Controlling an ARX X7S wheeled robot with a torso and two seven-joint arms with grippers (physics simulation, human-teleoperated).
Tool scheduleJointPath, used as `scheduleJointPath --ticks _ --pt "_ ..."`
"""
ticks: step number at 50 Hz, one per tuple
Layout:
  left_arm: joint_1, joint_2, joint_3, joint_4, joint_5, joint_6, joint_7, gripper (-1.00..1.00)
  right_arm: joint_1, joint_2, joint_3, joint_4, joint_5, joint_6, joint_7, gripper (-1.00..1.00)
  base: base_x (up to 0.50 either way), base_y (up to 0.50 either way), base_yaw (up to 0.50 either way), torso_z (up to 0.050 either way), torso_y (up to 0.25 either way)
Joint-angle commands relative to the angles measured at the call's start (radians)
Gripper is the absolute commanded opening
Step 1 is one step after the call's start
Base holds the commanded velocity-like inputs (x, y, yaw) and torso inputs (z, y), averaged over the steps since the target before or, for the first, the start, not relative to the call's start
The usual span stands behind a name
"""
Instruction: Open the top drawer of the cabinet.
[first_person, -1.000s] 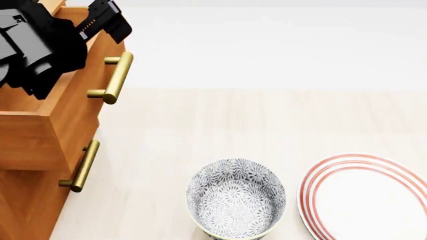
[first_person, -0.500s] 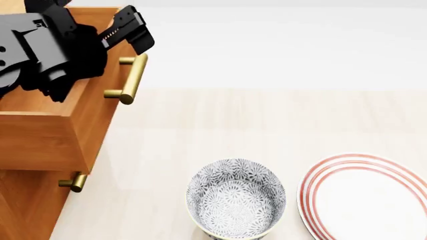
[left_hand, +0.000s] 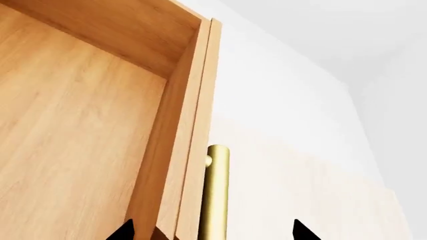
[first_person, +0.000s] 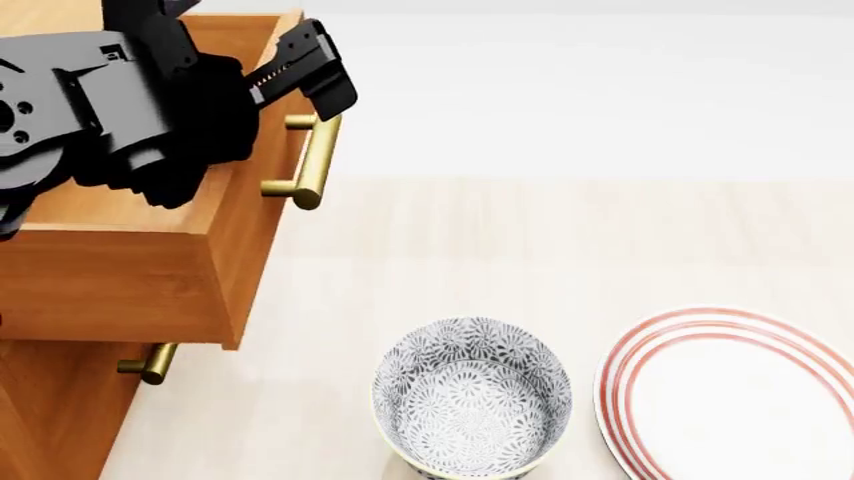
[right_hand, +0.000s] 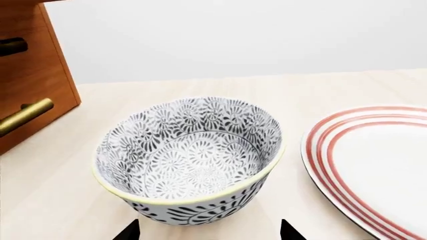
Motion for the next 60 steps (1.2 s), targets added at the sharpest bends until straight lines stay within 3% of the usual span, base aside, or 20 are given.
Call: scheduleJointPath --ticks 1,26,39,55,60 --pt "0.021 0.018 0.050 0.117 -0.161 -0.031 -0.004 1.00 -0.006 -0.011 0.012 -0.008 -0.012 0.000 -0.021 1.00 0.00 0.00 0.00 0.000 0.000" --pt "0.021 0.017 0.231 0.230 -0.436 0.031 -0.074 1.00 -0.016 -0.002 -0.002 -0.020 -0.015 -0.006 -0.024 1.00 0.00 0.00 0.00 0.000 0.000" --pt "0.006 0.018 0.429 0.290 -0.609 0.119 -0.057 1.00 -0.016 0.001 -0.006 -0.020 -0.015 -0.012 -0.026 1.00 0.00 0.00 0.00 0.000 0.001" --pt "0.002 0.015 0.529 0.429 -0.706 0.185 -0.088 1.00 -0.011 0.003 -0.002 -0.018 -0.007 -0.013 -0.023 1.00 0.00 0.00 0.00 0.000 0.001" --pt "0.011 -0.029 0.555 0.522 -0.660 0.221 -0.108 1.00 -0.010 0.002 -0.002 -0.013 -0.006 -0.016 -0.023 1.00 0.00 0.00 0.00 0.000 0.002"
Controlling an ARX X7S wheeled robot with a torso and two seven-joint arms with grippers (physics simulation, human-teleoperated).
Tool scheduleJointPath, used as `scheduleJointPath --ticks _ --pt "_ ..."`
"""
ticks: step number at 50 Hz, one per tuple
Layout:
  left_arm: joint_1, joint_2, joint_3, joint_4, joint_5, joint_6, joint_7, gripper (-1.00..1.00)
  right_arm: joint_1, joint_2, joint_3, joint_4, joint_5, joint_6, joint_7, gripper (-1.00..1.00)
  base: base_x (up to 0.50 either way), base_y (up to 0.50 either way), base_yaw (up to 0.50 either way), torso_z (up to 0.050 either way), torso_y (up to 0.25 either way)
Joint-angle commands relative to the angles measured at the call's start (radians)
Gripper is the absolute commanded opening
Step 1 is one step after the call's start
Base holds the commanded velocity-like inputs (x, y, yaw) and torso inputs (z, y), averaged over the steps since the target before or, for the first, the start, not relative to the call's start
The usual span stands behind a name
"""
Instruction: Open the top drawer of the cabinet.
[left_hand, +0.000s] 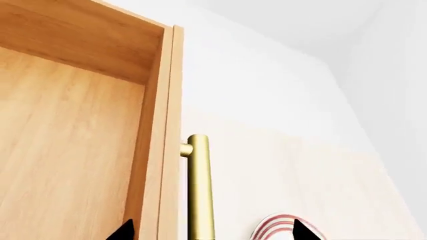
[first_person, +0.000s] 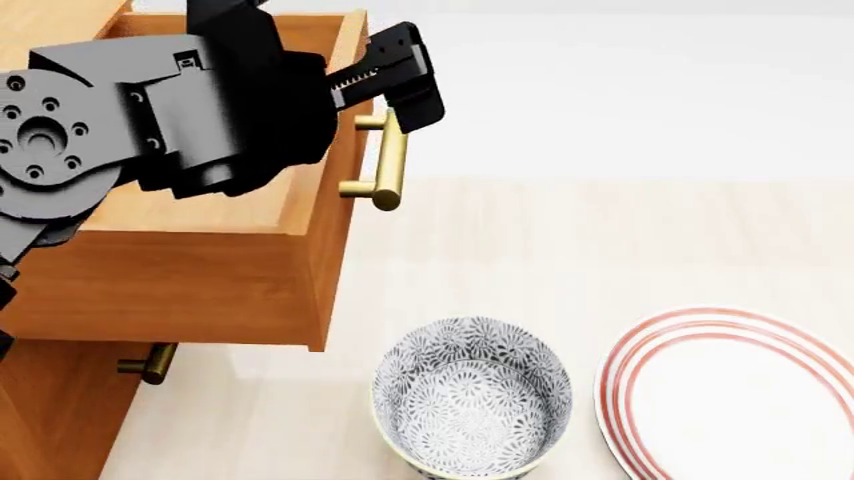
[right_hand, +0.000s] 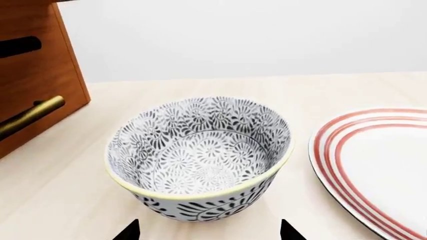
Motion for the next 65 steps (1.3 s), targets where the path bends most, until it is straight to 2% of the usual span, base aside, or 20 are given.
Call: scheduleJointPath --ticks 1,6,15,25,41,47,49,50,57,65 --pt "0.027 -0.009 -0.027 0.264 -0.089 0.044 0.021 1.00 -0.003 -0.015 0.017 -0.002 -0.011 -0.003 -0.015 1.00 0.00 0.00 0.00 0.000 0.000" --pt "0.071 -0.096 0.016 0.473 0.041 0.110 -0.017 1.00 -0.006 -0.015 0.012 -0.006 -0.012 0.002 -0.013 1.00 0.00 0.00 0.00 0.000 0.002" --pt "0.112 -0.196 0.051 0.750 0.178 0.158 -0.062 1.00 -0.005 -0.013 0.008 -0.007 -0.013 0.003 -0.013 1.00 0.00 0.00 0.00 0.000 0.001" --pt "0.124 -0.273 0.054 0.953 0.274 0.196 -0.096 1.00 -0.002 -0.015 0.006 0.005 -0.016 -0.006 -0.015 1.00 0.00 0.00 0.00 0.000 0.000" --pt "0.209 -0.426 0.027 1.266 0.320 0.247 -0.216 1.00 -0.001 -0.012 0.001 -0.003 -0.014 0.002 -0.008 1.00 0.00 0.00 0.00 0.000 0.000" --pt "0.301 -0.503 0.064 1.370 0.427 0.268 -0.242 1.00 -0.002 -0.011 0.000 0.000 -0.016 -0.004 -0.009 1.00 0.00 0.00 0.00 0.000 0.000" --pt "0.309 -0.530 0.095 1.417 0.552 0.258 -0.248 1.00 -0.003 -0.010 -0.002 -0.002 -0.015 -0.002 -0.008 1.00 0.00 0.00 0.00 0.000 0.000" --pt "0.326 -0.547 0.097 1.440 0.560 0.265 -0.256 1.00 -0.002 -0.010 -0.003 -0.002 -0.016 -0.001 -0.008 1.00 0.00 0.00 0.00 0.000 0.000" --pt "0.347 -0.570 0.112 1.526 0.600 0.263 -0.281 1.00 -0.004 -0.008 -0.005 -0.009 -0.016 0.004 -0.003 1.00 0.00 0.00 0.00 0.000 0.000" --pt "0.354 -0.594 0.184 1.651 0.834 0.192 -0.362 1.00 0.003 -0.012 -0.004 0.007 -0.015 -0.002 -0.005 1.00 0.00 0.00 0.00 0.000 0.000"
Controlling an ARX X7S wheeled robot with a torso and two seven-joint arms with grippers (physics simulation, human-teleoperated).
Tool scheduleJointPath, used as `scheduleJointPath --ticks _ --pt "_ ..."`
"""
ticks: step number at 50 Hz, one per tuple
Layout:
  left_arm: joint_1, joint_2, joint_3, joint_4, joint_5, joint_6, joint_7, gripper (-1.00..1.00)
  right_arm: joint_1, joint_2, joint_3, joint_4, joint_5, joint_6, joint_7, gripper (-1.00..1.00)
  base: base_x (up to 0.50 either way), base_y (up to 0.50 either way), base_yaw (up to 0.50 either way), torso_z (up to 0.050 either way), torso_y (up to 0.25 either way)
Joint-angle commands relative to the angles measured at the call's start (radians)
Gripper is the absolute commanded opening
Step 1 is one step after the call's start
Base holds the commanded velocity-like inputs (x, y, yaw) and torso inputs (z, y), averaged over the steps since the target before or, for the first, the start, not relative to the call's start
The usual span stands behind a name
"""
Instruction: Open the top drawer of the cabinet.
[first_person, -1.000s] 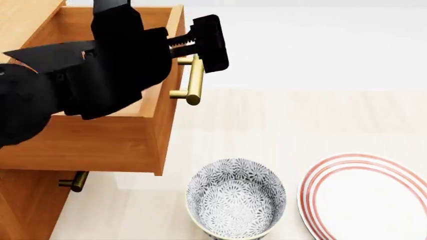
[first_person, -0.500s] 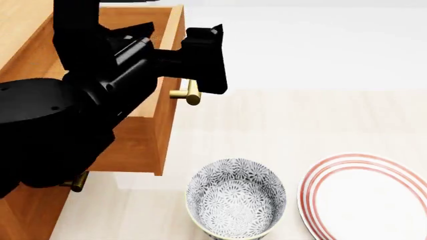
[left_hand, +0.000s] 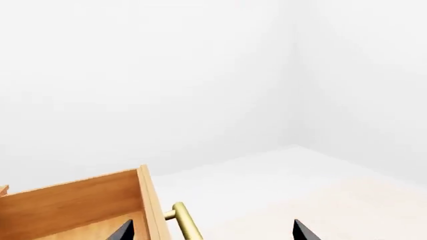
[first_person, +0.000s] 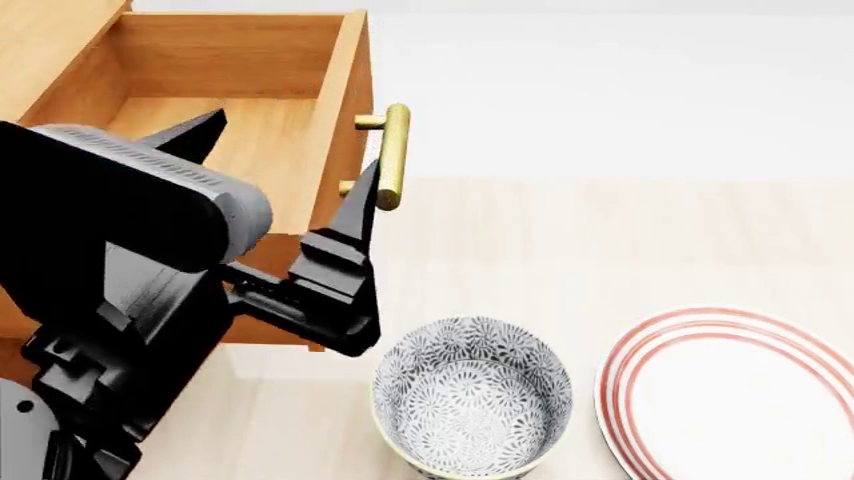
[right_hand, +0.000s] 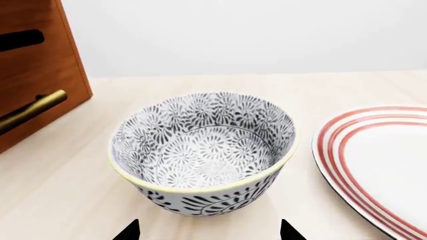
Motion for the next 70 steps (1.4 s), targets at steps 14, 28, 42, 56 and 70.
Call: scheduleJointPath --ticks 14,28,42,56,70 --pt "0.139 -0.101 0.135 0.308 0.470 -0.113 -0.112 1.00 0.014 -0.029 0.022 0.043 -0.014 -0.022 -0.018 1.00 0.00 0.00 0.00 0.000 0.000" --pt "0.300 -0.163 0.263 0.201 0.761 -0.027 -0.101 1.00 0.005 -0.014 0.019 -0.002 -0.005 0.005 0.000 1.00 0.00 0.00 0.00 0.000 0.000" --pt "0.462 -0.243 0.361 -0.008 1.068 0.178 -0.188 1.00 -0.054 -0.026 0.098 -0.039 -0.031 -0.377 -0.084 1.00 0.00 0.00 0.00 0.000 0.000" --pt "0.618 -0.281 0.353 -0.238 1.315 0.360 -0.471 1.00 -0.127 -0.091 0.237 0.042 -0.102 -0.844 -0.123 1.00 0.00 0.00 0.00 0.000 0.000" --pt "0.928 -0.318 -0.244 -0.191 1.429 0.308 -0.596 1.00 -0.045 -0.350 0.699 -0.002 -0.250 -0.992 -0.227 1.00 0.00 0.00 0.00 0.000 0.000"
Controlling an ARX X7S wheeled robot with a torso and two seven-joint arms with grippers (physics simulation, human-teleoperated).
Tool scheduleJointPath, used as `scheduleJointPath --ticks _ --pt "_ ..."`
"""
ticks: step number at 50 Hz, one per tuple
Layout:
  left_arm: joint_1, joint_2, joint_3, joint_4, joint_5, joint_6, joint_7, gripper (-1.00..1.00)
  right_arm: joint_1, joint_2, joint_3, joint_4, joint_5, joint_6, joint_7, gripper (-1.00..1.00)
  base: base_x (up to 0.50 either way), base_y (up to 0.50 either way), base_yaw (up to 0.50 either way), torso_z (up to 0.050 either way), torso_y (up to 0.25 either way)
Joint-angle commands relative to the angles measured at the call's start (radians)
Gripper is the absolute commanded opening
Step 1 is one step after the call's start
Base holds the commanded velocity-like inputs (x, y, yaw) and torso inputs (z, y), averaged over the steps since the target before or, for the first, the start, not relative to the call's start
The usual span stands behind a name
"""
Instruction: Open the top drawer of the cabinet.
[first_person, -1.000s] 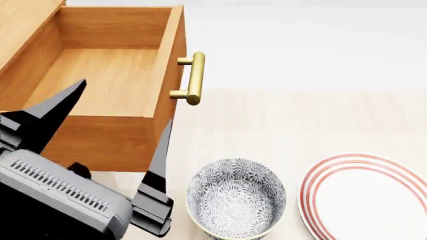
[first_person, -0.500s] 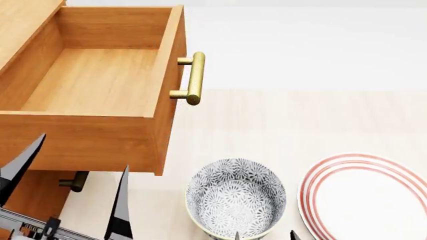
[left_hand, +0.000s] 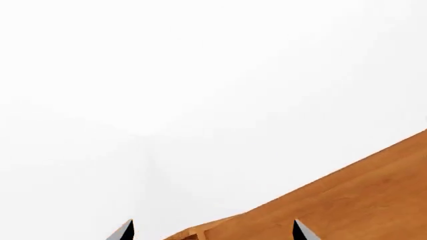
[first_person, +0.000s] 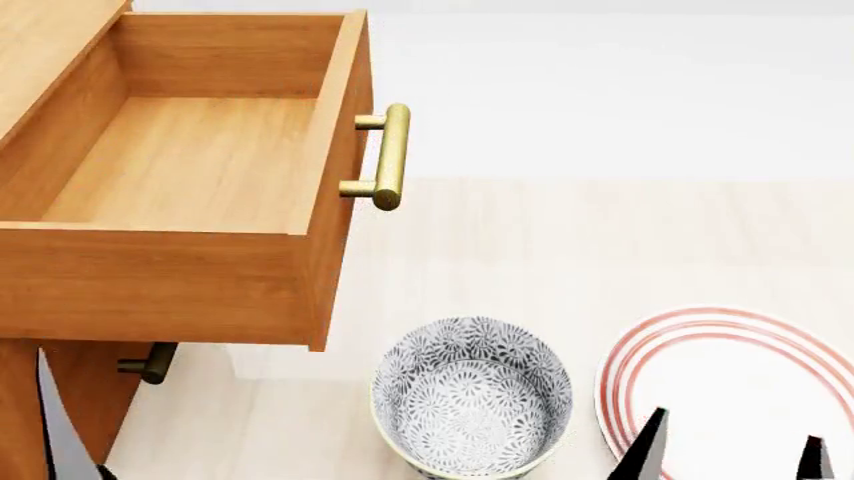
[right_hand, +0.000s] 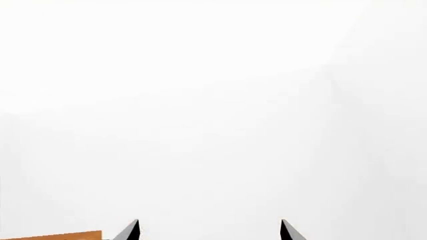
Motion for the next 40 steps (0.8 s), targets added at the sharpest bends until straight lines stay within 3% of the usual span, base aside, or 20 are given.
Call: scheduleJointPath --ticks 1,3,11,16,30,40 --pt "0.290 -0.013 -0.485 0.087 0.129 -0.054 -0.077 1.00 0.063 -0.174 0.341 -0.030 -0.085 -0.135 -0.102 1.00 0.00 0.00 0.00 0.000 0.000" --pt "0.341 -0.011 -0.591 0.111 0.139 -0.068 -0.075 1.00 0.093 -0.174 0.382 -0.032 -0.107 -0.135 -0.086 1.00 0.00 0.00 0.00 0.000 0.000" --pt "0.441 0.004 -0.825 0.132 0.135 -0.101 -0.071 1.00 0.170 -0.175 0.511 -0.059 -0.162 -0.135 -0.046 1.00 0.00 0.00 0.00 0.000 0.000" --pt "0.545 0.040 -1.077 0.177 0.140 -0.105 -0.072 1.00 0.221 -0.164 0.593 -0.096 -0.153 -0.132 -0.035 1.00 0.00 0.00 0.00 0.000 0.000" --pt "0.637 0.036 -1.457 0.367 0.132 -0.153 -0.047 1.00 0.315 -0.067 0.704 -0.455 -0.109 0.058 0.111 1.00 0.00 0.00 0.00 0.001 0.000" --pt "0.715 0.033 -1.742 0.523 0.147 -0.190 0.005 1.00 0.360 -0.008 0.783 -0.547 -0.084 0.072 0.157 1.00 0.00 0.00 0.00 0.000 0.000"
